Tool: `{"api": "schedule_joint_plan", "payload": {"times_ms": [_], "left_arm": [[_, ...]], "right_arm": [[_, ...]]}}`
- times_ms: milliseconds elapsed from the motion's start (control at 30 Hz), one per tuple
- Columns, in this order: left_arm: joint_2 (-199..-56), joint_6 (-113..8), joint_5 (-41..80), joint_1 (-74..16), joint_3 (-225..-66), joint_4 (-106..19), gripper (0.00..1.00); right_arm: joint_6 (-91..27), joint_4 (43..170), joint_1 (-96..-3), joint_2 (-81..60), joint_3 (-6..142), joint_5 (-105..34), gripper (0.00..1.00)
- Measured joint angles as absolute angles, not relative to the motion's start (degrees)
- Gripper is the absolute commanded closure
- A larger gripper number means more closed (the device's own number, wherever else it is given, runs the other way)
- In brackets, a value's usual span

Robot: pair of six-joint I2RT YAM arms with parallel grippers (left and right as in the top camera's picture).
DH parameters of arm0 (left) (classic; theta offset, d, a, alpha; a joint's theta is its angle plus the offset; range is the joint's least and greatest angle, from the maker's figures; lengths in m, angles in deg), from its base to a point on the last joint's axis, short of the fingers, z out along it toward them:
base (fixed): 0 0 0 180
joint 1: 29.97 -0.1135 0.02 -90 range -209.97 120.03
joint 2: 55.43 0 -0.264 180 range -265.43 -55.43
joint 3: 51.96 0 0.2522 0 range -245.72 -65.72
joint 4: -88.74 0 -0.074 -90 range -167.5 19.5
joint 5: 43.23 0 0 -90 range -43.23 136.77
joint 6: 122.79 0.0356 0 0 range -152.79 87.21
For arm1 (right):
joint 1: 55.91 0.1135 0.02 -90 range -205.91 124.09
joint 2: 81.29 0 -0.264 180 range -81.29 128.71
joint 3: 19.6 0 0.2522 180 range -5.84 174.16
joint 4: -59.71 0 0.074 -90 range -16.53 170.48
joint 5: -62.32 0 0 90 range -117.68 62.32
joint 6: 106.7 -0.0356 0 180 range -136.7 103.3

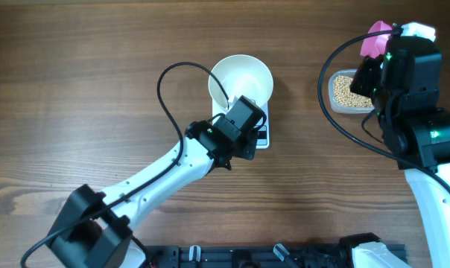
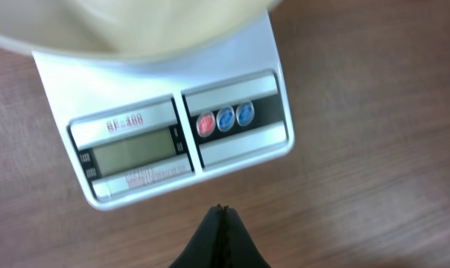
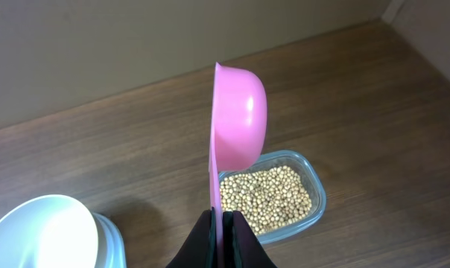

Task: Scoop item into bowl and weigh 150g on scale

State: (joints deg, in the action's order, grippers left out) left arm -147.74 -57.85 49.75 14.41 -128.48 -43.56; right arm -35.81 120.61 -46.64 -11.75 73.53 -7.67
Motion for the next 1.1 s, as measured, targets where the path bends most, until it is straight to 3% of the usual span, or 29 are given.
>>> {"api": "schedule_joint_plan", "payload": {"times_ms": [333, 600, 1100], "left_arm": [[-151.4, -50.9, 50.7, 14.4, -128.5, -49.5, 0.96], [-151.5, -46.6, 49.7, 14.4, -128.0, -55.7, 0.96], [-157.2, -44.4, 52.2, 14.4, -126.3, -58.5, 0.96]], "right_arm": [[-35.6, 120.6, -47.3, -11.7, 73.5, -9.1, 0.96], [-35.4, 120.6, -53.5, -11.7, 73.5, -14.7, 0.96], [-35.4, 120.6, -54.9, -11.7, 73.5, -17.0, 0.96]]}}
